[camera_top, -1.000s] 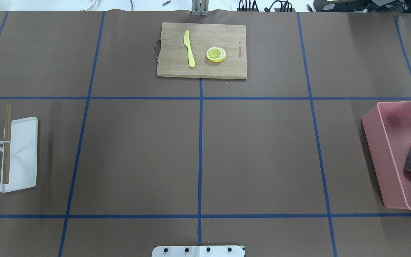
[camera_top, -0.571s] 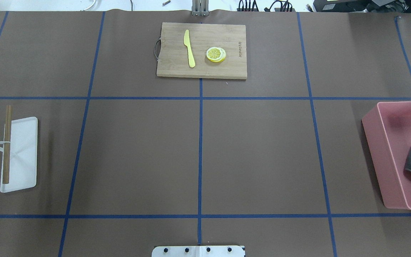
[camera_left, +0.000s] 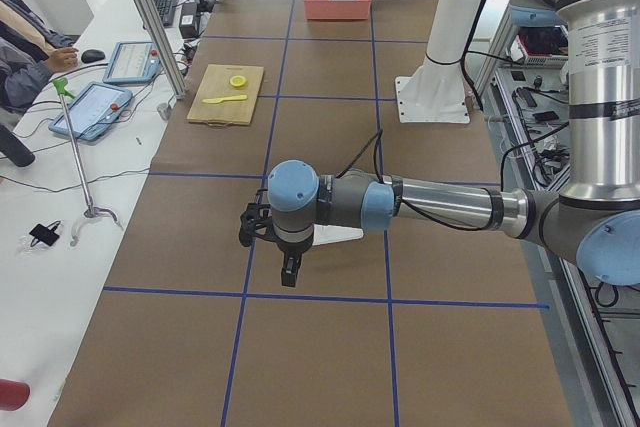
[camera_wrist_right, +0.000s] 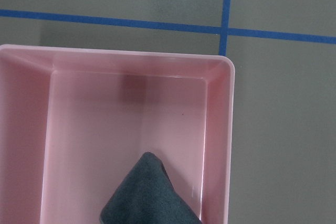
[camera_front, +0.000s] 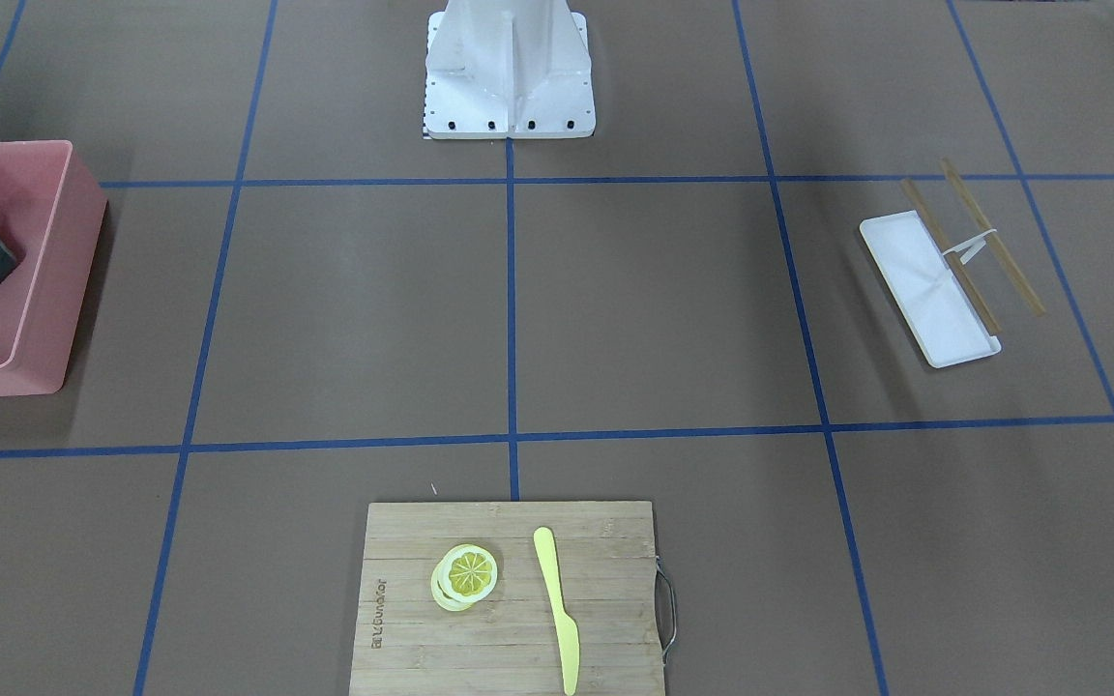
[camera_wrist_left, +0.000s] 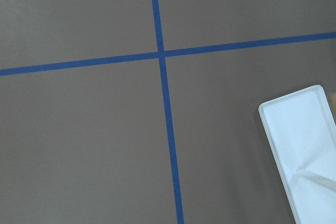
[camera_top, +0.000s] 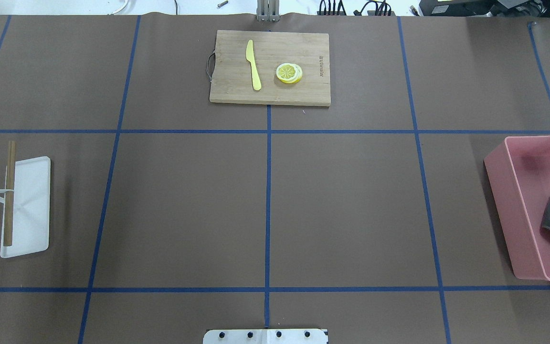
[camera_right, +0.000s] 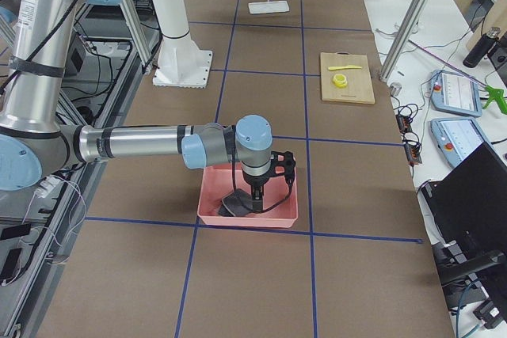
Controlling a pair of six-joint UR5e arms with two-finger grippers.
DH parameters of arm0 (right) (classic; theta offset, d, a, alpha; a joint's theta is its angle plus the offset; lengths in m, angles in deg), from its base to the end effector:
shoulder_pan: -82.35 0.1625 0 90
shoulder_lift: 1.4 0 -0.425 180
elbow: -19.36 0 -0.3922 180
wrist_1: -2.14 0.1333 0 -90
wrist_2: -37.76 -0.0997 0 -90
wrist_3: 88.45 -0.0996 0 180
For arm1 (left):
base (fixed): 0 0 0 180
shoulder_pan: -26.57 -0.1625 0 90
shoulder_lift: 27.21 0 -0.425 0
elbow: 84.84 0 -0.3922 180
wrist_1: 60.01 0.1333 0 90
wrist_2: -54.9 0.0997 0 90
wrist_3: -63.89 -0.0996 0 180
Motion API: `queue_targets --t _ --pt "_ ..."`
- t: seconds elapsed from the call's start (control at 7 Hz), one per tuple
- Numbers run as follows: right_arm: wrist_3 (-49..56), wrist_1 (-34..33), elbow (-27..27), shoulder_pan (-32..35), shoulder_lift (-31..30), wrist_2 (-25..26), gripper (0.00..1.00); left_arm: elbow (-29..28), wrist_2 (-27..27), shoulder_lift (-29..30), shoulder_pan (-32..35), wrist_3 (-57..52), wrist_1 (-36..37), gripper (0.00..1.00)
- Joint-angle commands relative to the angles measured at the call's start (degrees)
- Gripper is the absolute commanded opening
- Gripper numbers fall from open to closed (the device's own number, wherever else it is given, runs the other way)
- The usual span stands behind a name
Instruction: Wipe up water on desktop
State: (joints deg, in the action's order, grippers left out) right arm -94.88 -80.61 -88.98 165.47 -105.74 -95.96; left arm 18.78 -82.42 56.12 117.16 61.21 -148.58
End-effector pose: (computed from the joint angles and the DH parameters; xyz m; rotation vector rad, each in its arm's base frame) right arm 0.0163 -0.4027 0.5980 0.0973 -0.7771 -0.0824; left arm -0.0647 -0.4450 0.5948 0.1143 0.8225 0.0741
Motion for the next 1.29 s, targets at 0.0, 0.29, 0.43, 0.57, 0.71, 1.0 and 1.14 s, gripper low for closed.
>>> queue_targets --t 0.0,0.29,0.43,0.57,0.71,1.0,1.14 --pt "3.3 -0.3 0.4 0.3 1.3 1.3 1.0 -2.5 0.5 4.4 -0.1 2.7 0.2 0.98" --pt "5.8 -0.4 0.4 -0.1 1.6 2.2 1.0 -4.2 0.2 4.6 -0.4 3.6 -0.4 0.98" --pt "5.8 -0.4 0.3 0.0 1.6 1.9 1.0 -4.4 0.1 4.7 -0.4 3.6 -0.5 0.98" --pt "5.7 -0.4 0.4 0.0 1.7 2.0 1.0 -4.4 0.0 4.7 -0.4 3.6 -0.6 0.98" --pt "5.7 -0.4 0.5 0.0 1.8 1.9 1.0 -4.7 0.0 4.8 -0.5 3.6 -0.5 0.98" --pt "5.7 -0.4 0.3 0.1 1.8 1.9 1.0 -4.2 -0.1 4.8 -0.4 3.8 -0.5 0.98" --pt "5.6 -0.3 -0.2 0.1 1.7 1.7 1.0 -4.7 -0.1 4.6 -0.4 3.3 -0.5 0.98"
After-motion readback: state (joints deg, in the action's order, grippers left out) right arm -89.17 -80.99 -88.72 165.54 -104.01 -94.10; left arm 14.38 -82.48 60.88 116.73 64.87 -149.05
